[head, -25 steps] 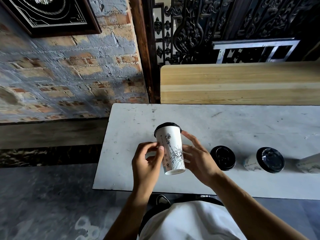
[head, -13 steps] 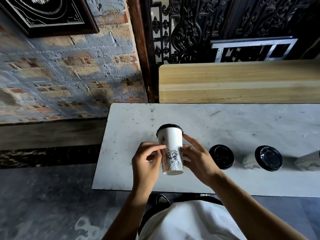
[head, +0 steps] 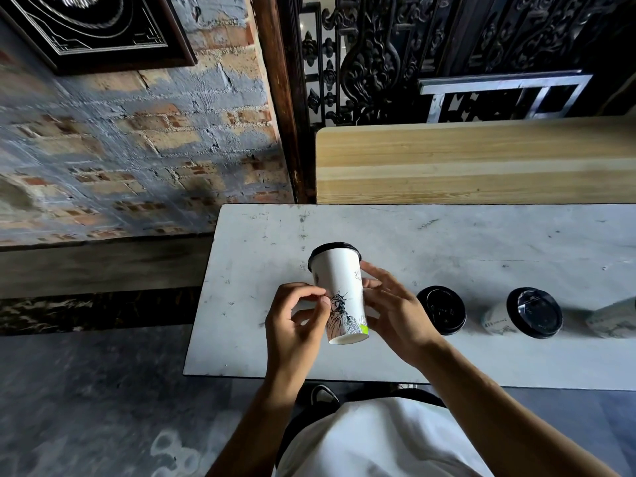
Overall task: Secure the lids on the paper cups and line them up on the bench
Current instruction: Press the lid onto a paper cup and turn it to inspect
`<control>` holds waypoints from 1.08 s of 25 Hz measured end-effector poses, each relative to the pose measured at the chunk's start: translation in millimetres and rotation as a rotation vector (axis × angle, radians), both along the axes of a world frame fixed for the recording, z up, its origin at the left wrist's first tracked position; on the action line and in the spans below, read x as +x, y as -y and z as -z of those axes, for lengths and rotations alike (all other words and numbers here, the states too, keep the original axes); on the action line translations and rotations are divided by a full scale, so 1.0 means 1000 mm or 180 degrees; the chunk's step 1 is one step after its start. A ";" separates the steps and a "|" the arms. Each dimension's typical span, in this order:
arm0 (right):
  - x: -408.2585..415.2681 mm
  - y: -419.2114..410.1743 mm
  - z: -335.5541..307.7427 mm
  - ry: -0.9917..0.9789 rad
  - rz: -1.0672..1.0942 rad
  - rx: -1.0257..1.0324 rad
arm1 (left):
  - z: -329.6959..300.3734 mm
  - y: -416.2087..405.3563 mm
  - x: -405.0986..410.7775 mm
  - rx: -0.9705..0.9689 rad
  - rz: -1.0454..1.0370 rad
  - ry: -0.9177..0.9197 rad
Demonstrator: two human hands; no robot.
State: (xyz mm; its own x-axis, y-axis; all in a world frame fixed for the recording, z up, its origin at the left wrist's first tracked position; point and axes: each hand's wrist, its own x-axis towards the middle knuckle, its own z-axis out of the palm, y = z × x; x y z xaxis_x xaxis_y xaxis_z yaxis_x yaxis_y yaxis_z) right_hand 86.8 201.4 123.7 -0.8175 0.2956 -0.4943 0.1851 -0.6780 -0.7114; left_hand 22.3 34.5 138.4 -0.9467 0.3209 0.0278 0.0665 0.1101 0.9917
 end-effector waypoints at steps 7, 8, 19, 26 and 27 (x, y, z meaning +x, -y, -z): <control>0.003 -0.002 0.004 -0.0176 0.0012 0.0121 | 0.007 0.005 -0.006 0.0082 0.0276 -0.0145; 0.004 -0.002 0.003 -0.0258 -0.0141 0.0244 | 0.009 0.005 -0.007 0.0034 0.0289 -0.0228; 0.006 -0.004 0.003 -0.0221 -0.0320 0.0240 | 0.007 0.001 -0.003 -0.0053 0.0130 -0.0108; 0.002 -0.001 0.000 -0.0316 -0.0103 0.0192 | 0.010 0.003 -0.002 -0.0101 -0.0080 0.0537; 0.001 -0.001 -0.001 -0.0324 -0.0077 0.0197 | 0.012 0.004 -0.003 -0.0199 -0.0107 0.0474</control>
State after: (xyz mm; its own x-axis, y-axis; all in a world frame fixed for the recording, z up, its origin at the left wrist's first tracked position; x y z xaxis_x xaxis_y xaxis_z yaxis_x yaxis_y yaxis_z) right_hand 88.1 202.1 124.2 -0.8698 0.3025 -0.3898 0.1255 -0.6285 -0.7676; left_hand 19.2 30.4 126.7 -0.9491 0.2856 -0.1328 -0.0856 0.1716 0.9814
